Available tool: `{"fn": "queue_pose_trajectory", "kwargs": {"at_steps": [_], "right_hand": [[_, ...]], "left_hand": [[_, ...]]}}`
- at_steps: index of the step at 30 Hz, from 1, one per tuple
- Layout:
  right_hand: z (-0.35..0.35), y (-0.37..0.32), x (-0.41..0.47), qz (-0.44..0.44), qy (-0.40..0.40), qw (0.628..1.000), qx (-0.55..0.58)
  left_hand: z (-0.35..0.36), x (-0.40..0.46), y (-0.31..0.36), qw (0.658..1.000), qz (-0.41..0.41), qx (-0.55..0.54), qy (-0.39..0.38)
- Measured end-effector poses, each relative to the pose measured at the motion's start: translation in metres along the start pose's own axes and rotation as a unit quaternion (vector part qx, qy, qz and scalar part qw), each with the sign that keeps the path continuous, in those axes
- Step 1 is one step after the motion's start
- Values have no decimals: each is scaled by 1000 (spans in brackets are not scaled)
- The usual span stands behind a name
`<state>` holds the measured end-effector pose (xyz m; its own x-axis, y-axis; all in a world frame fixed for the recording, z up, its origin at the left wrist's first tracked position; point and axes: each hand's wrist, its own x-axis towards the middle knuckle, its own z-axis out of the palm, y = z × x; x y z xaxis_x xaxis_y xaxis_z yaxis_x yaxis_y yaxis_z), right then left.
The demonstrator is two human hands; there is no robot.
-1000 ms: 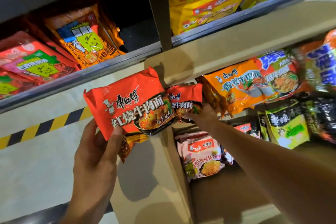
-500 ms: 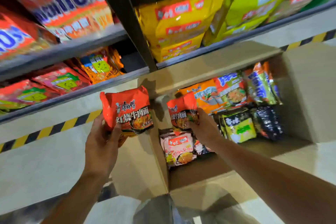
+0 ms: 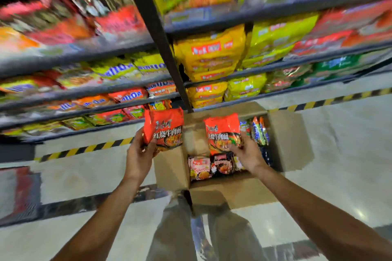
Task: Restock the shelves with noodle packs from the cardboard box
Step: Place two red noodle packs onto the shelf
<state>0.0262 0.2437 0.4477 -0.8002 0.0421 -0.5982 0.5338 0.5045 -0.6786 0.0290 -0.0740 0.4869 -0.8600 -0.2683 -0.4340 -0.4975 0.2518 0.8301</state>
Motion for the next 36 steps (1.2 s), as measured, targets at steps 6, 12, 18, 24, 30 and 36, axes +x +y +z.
{"fn": "queue_pose_trajectory", "kwargs": {"at_steps": [6,12,18,24,30,36], "right_hand": [[-72,-74,-83,-79,-22,997,-11],[-93,-144,-124,-197,-69,975,78],[-84,-214,-173,-289,-62,948,118],[-56,-283,-231,-331,-85,932,121],[17,-347,-294,-378,-129,911,102],[104,-404,-369,-436,-142,885,78]], "left_hand": [[-48,-93,86,996,-11,-72,42],[-106,-156,156,992,69,-66,79],[-155,-208,190,977,133,-95,138],[-236,-256,190,955,179,-116,204],[-338,-323,167,926,210,-158,272],[-438,-392,122,902,208,-196,323]]}}
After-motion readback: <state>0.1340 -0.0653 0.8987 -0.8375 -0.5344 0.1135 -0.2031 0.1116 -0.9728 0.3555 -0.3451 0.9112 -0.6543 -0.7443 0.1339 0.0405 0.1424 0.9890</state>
